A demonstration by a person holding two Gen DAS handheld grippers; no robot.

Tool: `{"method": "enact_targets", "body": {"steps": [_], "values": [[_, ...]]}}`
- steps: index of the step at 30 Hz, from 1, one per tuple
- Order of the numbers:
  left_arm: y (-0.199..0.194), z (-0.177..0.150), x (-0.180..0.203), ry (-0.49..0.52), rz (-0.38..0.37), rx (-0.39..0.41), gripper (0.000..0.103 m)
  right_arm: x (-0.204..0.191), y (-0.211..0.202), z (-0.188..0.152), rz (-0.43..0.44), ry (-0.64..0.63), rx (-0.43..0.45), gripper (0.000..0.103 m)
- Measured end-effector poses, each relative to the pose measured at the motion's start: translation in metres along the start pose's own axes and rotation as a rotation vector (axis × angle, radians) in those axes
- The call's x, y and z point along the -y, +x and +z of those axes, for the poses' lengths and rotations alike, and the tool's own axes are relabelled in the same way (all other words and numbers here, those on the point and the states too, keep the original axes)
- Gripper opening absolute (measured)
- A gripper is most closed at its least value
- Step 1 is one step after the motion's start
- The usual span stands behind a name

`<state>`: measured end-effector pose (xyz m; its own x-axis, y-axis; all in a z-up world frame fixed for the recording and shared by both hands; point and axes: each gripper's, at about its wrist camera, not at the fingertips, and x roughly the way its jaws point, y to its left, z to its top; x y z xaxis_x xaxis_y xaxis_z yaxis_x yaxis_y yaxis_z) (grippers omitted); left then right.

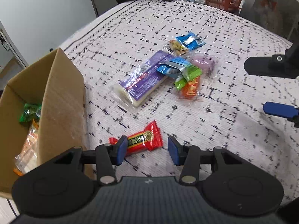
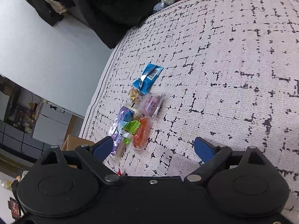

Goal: Organize snacks

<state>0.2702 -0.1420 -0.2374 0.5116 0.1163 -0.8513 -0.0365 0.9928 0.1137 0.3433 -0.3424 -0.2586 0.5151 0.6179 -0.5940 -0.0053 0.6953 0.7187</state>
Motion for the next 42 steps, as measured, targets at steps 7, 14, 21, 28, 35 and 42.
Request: {"method": "enact_targets", "body": {"steps": [7,14,21,28,35,42], "values": [[0.015,0.004,-0.011,-0.044,0.015,0.007,0.045,-0.002,0.009,0.003,-0.011,-0.021,-0.005,0.092],[0.015,0.007,-0.019,-0.120,-0.044,0.004,0.021,-0.009,0.019,0.011,-0.028,-0.069,0.006,0.089],[0.008,0.012,-0.025,-0.158,-0.089,0.040,0.016,-0.015,0.031,0.016,-0.027,-0.083,0.013,0.082],[-0.004,0.023,-0.035,-0.216,-0.110,0.097,0.015,-0.028,0.055,0.025,-0.038,-0.094,0.011,0.068],[-0.019,0.034,-0.049,-0.279,-0.122,0.174,0.015,-0.033,0.074,0.031,-0.100,-0.098,0.038,0.039],[-0.028,0.040,-0.060,-0.321,-0.141,0.219,0.015,-0.034,0.061,0.029,-0.123,-0.115,0.070,0.023]]}}
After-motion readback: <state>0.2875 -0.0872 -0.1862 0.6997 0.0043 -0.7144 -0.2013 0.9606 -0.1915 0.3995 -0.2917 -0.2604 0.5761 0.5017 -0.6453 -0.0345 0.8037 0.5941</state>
